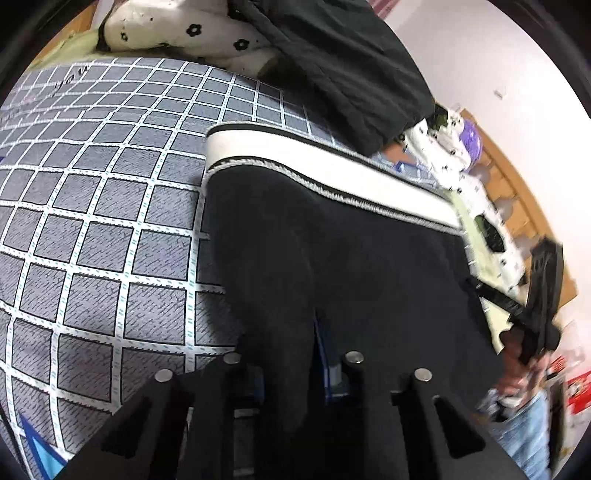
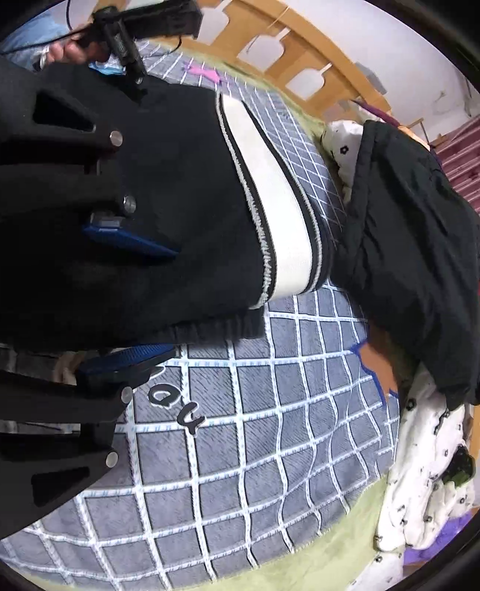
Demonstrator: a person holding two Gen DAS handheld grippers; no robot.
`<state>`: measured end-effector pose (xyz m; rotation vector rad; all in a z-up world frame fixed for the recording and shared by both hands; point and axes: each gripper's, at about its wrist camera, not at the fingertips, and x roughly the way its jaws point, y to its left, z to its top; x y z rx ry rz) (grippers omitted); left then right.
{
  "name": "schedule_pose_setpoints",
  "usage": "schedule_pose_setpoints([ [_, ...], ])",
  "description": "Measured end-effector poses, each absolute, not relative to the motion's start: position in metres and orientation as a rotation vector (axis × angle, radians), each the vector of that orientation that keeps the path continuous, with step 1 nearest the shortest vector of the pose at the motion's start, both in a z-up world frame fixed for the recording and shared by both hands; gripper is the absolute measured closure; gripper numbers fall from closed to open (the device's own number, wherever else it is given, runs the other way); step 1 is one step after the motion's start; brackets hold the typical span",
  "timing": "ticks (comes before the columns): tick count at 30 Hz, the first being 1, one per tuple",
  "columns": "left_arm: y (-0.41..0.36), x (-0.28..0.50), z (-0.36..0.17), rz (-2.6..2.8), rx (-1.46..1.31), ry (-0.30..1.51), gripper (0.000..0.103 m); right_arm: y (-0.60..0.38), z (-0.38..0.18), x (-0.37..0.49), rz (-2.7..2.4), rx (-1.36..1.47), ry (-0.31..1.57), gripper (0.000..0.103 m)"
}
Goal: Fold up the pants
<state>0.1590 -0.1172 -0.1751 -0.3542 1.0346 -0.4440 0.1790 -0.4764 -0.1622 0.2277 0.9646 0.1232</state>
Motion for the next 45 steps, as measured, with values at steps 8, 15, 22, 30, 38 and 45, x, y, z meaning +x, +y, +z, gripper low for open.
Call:
schedule_pose_setpoints([
  [8,-0.077,0.163,-0.112,-0.526,-0.411,0.937,0.087,-0.430,-0.089,0.139,0.046,0.275,0.819,0.092],
  [15,0.029,0.166,-0.058,-0.380,-0.243,0.863,0.087,-0.324,-0.061,0.136,0.230,0.320,0.775,0.093],
  [22,0.101,0.185,-0.150,-0.236,-0.235,1.075,0.078,-0.240,-0.134,0.169,0.237,0.175,0.850,0.091],
  [30,0.119,0.180,-0.151,-0.183,-0.254,0.991,0.051,-0.243,-0.143,0.161,0.172,-0.044,0.811,0.087],
  [38,0.119,0.185,-0.144,-0.181,-0.254,0.962,0.051,-0.243,-0.145,0.248,0.287,0.187,0.927,0.062],
  [45,0.118,0.171,-0.121,-0.201,-0.254,0.861,0.051,-0.252,-0.113,0.230,0.265,0.195,0.769,0.089],
])
